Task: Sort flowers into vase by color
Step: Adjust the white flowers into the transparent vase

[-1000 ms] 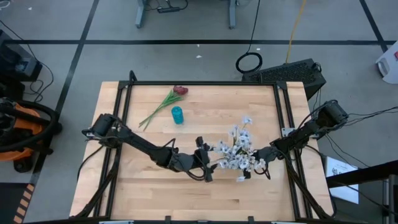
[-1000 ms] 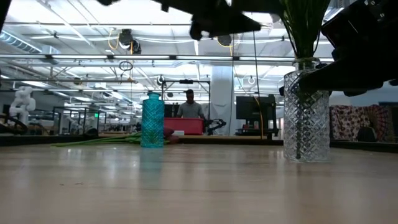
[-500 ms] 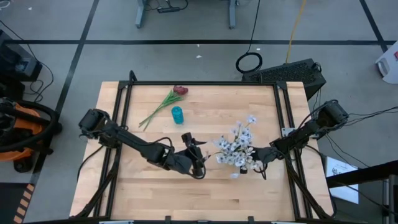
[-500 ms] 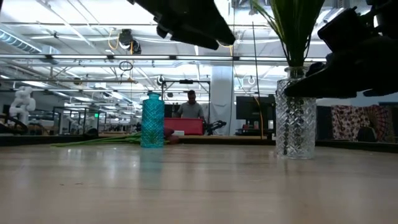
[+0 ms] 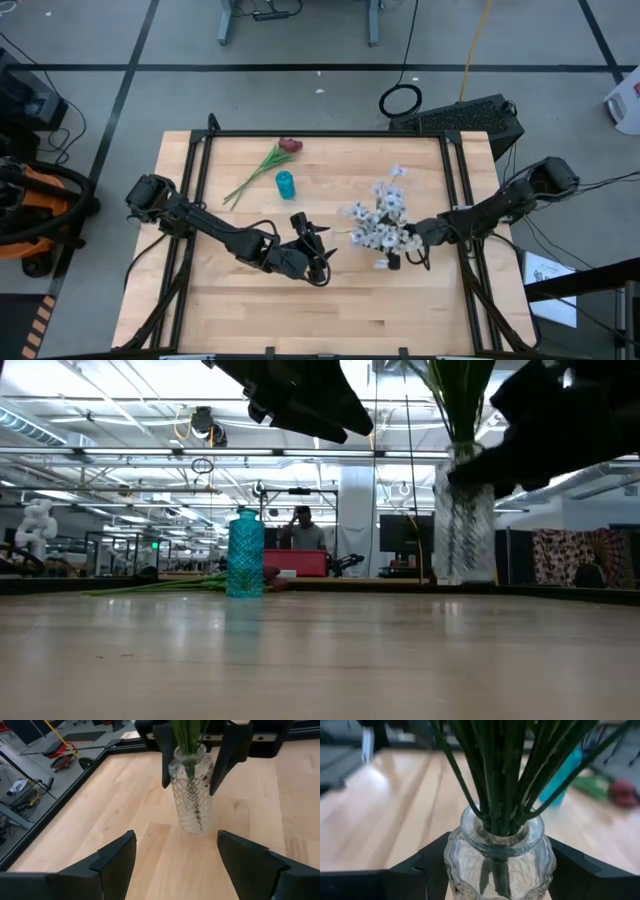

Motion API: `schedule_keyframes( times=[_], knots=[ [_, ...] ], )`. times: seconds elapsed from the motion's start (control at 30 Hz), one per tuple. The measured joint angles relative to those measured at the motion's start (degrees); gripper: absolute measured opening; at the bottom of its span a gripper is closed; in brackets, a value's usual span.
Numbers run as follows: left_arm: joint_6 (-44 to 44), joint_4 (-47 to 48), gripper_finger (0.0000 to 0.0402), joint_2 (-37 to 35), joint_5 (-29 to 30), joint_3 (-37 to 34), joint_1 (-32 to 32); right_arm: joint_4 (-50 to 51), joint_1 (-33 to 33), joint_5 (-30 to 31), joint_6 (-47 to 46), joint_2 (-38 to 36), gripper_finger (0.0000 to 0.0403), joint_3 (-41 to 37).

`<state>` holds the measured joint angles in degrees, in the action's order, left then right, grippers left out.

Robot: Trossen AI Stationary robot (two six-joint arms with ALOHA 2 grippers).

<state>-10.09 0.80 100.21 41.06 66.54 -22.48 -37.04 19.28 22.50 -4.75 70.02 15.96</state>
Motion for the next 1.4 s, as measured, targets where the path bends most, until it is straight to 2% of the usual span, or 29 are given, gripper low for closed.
schedule_keyframes(
  times=[0.1, 0.43, 0.87, 1.0, 1.4],
  knots=[
    [0.0, -0.1, 0.0283, 0.0, 0.0, 0.0, 0.0, 7.3, -1.5, -4.0, -2.3, -2.7, 0.0245, -0.1],
    [0.5, -0.3, 0.0283, 0.0, 0.0, 0.0, 0.0, 9.7, 0.8, -6.3, -8.1, -3.4, 0.0245, 0.0],
    [1.5, -0.3, 0.0283, 0.0, 0.0, 0.0, 0.0, 8.9, 4.7, 0.5, -8.1, 0.3, 0.0248, 0.1],
    [1.5, -0.3, 0.0283, 0.0, 0.0, 0.0, 0.0, 9.1, 5.6, 3.2, -7.9, 0.7, 0.0265, 0.1],
    [1.5, -0.3, 0.0283, 0.0, 0.1, 0.0, 0.0, 9.8, 6.4, 2.8, -9.6, 0.7, 0.0316, 0.1]
  ],
)
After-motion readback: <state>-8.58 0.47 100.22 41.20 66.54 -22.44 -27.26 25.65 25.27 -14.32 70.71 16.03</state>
